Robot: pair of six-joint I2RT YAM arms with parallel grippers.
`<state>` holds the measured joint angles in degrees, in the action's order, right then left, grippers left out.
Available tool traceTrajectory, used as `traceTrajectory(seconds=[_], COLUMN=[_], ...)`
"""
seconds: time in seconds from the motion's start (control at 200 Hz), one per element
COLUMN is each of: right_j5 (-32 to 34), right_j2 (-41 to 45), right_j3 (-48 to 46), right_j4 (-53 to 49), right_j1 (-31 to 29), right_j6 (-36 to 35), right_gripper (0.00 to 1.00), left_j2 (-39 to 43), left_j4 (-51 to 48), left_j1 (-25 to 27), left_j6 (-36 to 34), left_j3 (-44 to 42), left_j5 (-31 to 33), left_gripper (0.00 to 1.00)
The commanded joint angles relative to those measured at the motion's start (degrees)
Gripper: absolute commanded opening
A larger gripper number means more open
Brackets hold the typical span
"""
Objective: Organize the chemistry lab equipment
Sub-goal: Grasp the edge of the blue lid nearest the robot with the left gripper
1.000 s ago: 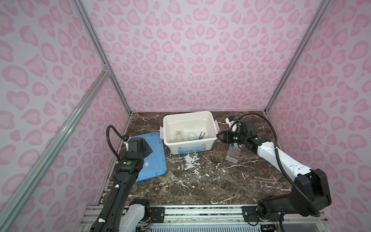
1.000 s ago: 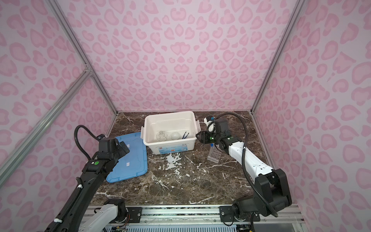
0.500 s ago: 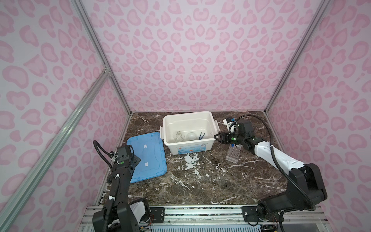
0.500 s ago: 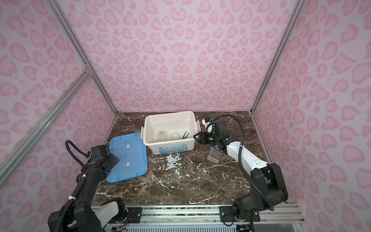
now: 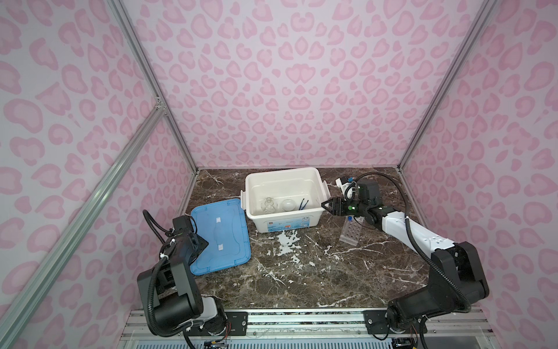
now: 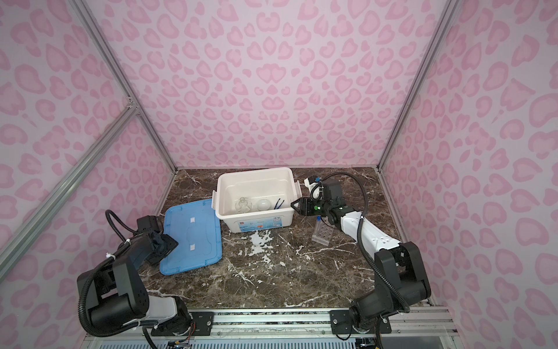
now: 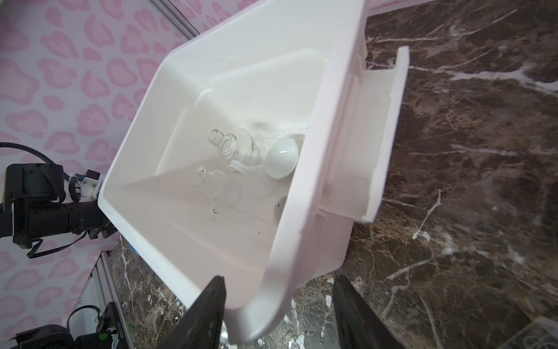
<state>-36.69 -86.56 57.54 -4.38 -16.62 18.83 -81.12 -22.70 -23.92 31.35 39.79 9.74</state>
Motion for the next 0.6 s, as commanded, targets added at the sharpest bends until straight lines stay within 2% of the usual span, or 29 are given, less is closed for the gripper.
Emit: traceTrajectory(seconds=[0.0, 0.23, 0.365, 0.39, 0.405, 0.455, 0.595], right_j5=[-0.4, -0.06, 0.04, 0.04, 0.04, -0.07, -0.05], right_j2=[-0.27, -0.22, -0.21, -0.26, -0.19, -0.28, -0.3], right_j3=[-0.1, 0.12, 0.12, 0.04, -0.01, 0.03, -0.02], right_j4=[0.16, -0.24, -0.24, -0.13, -0.13, -0.03, -0.02], right_j1=[0.1, 0.81, 1.41, 1.42, 1.47, 1.61, 1.95], right_j6=[-0.55, -0.71, -0.57, -0.44, -0.38, -0.31, -0.21], right_gripper=[0.59, 0.59, 0.59, 0.59, 0.59, 0.59, 0.59], left_j2=[-2.56, -5.91, -6.0, -6.11, -6.19, -6.55, -7.5], left_j4=[1.42, 1.62, 1.78, 1.78, 1.82, 1.78, 1.17], left_j1=[-0.06, -0.07, -0.04, -0.07, 0.06, 0.17, 1.61], left_j6=[-1.41, -1.91, -2.31, -2.34, -2.43, -2.67, -3.23], left_j3=[1.54, 2.35, 2.4, 2.4, 2.4, 2.53, 3.25], left_j5=[-2.19, -5.01, -6.41, -6.77, -6.91, -7.32, -6.96], left_gripper=[0.71, 0.56, 0.38, 0.37, 0.32, 0.26, 0.16])
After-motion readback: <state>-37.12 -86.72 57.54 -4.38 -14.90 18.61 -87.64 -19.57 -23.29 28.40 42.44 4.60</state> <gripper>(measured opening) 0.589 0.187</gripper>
